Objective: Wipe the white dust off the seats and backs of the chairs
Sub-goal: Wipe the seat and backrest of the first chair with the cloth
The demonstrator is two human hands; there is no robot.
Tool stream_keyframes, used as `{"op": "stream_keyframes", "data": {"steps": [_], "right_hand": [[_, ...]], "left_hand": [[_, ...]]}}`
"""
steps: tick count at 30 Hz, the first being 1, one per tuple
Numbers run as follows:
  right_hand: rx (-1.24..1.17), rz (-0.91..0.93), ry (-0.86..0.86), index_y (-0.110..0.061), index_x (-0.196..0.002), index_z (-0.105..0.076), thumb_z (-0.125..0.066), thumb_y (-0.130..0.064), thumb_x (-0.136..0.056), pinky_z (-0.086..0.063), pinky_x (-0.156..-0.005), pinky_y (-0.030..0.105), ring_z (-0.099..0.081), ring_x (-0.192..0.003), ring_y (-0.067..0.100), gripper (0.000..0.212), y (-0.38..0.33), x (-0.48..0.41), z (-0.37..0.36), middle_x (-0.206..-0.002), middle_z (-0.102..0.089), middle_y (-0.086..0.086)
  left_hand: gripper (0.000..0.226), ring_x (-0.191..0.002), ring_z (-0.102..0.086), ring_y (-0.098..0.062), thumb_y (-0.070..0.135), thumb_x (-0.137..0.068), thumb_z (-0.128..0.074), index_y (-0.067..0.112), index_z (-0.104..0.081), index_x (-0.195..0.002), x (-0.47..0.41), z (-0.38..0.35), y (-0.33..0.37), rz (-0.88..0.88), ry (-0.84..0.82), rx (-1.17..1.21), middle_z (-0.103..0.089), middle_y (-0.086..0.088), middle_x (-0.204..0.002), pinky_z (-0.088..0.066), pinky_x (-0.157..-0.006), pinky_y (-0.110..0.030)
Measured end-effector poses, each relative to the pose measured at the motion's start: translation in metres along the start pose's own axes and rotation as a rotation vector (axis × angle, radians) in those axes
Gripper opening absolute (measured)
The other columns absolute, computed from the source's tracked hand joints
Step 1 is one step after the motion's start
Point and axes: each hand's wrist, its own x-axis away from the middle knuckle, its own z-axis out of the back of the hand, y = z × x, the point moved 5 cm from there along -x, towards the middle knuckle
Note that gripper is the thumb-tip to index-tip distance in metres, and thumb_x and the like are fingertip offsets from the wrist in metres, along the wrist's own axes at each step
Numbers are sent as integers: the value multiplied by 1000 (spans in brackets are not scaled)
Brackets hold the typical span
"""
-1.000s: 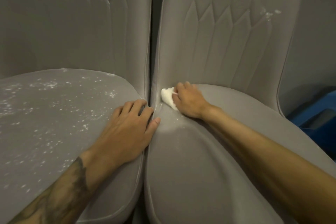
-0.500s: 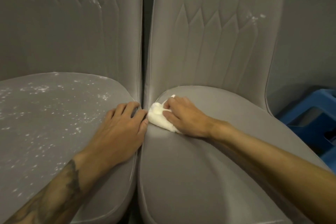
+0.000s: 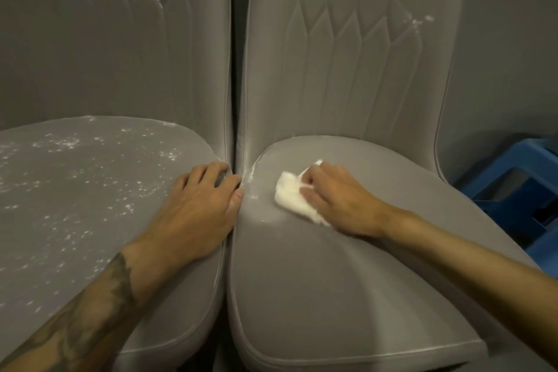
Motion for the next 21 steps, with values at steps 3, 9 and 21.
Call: {"op": "stream_keyframes", "data": {"steps": [3, 9, 21], "right_hand": [[76, -282, 37, -12, -121, -51, -38, -34, -105, -39, -95, 41, -48, -109, 34, 30, 17, -17, 10, -122, -54, 14], [-62, 171, 64, -28, -107, -44, -34, -43, -102, -37, -85, 35, -42, -92, 21, 19, -67, 33, -6, -110, -50, -1], [-95, 238, 77, -25, -108, -47, -37, -41, -105, -35, -85, 31, -42, -92, 20, 19, -89, 51, 2, -106, -48, -4]], "left_hand": [[47, -136, -37, -26, 39, -109, -19, 26, -46, -146, -1, -4, -3, 18, 33, 68, -36, -3, -151, -36, -111, -44], [45, -132, -36, -21, 43, -109, -19, 31, -45, -143, -4, -9, -9, 23, 69, 127, -35, 3, -150, -35, -110, -42], [46, -135, -35, -22, 41, -109, -19, 30, -44, -146, -3, -8, -10, 23, 56, 123, -34, 1, -152, -33, -112, -42]]}}
